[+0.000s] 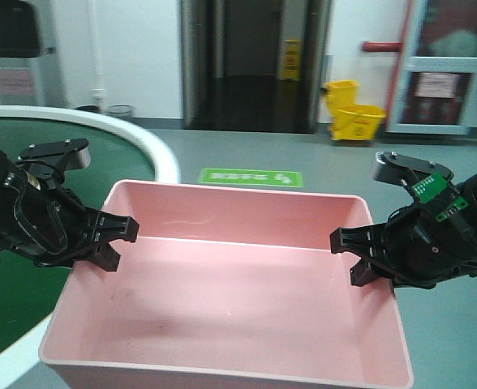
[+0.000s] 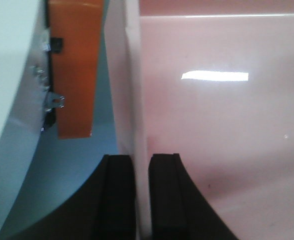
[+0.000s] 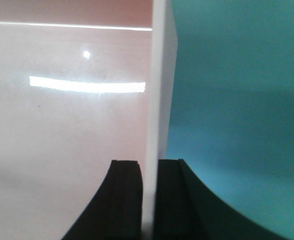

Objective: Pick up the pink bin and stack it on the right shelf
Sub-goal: 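Carry the pink bin with both grippers while driving to the table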

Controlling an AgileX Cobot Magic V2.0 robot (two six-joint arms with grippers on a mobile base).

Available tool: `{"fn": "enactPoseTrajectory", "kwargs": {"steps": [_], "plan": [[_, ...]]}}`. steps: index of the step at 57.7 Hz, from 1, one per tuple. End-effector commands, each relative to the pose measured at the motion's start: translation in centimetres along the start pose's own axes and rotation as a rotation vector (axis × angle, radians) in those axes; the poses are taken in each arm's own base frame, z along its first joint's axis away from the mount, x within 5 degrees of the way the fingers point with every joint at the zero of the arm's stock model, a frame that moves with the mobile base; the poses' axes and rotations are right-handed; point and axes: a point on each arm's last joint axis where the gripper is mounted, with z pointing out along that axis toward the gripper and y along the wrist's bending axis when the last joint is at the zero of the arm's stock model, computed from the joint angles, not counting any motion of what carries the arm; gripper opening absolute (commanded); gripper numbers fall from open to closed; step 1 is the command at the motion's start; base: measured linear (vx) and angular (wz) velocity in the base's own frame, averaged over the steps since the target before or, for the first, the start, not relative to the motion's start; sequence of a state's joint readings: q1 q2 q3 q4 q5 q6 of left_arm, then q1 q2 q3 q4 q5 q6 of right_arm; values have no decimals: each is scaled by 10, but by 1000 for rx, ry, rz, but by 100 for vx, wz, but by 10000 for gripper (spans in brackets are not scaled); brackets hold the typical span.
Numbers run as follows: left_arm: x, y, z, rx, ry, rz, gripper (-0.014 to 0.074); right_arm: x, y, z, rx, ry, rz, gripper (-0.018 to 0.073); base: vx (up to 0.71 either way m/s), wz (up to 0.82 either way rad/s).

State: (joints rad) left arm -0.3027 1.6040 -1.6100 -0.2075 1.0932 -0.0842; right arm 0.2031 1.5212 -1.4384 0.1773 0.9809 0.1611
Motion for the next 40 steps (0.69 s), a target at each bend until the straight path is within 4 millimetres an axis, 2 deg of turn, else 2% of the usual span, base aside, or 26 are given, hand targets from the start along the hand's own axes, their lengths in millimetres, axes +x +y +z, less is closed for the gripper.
{"fn": "enactPoseTrajectory", "kwargs": {"steps": [1, 19, 40], "plan": [[-6, -9, -29, 47, -116, 3, -8, -11, 5, -26, -35, -144, -17, -8, 0, -70], [-6, -9, -29, 47, -116, 3, -8, -11, 5, -26, -35, -144, -17, -8, 7, -67], [-6, -9, -29, 47, -116, 3, -8, -11, 5, -26, -35, -144, -17, -8, 16, -53]]}}
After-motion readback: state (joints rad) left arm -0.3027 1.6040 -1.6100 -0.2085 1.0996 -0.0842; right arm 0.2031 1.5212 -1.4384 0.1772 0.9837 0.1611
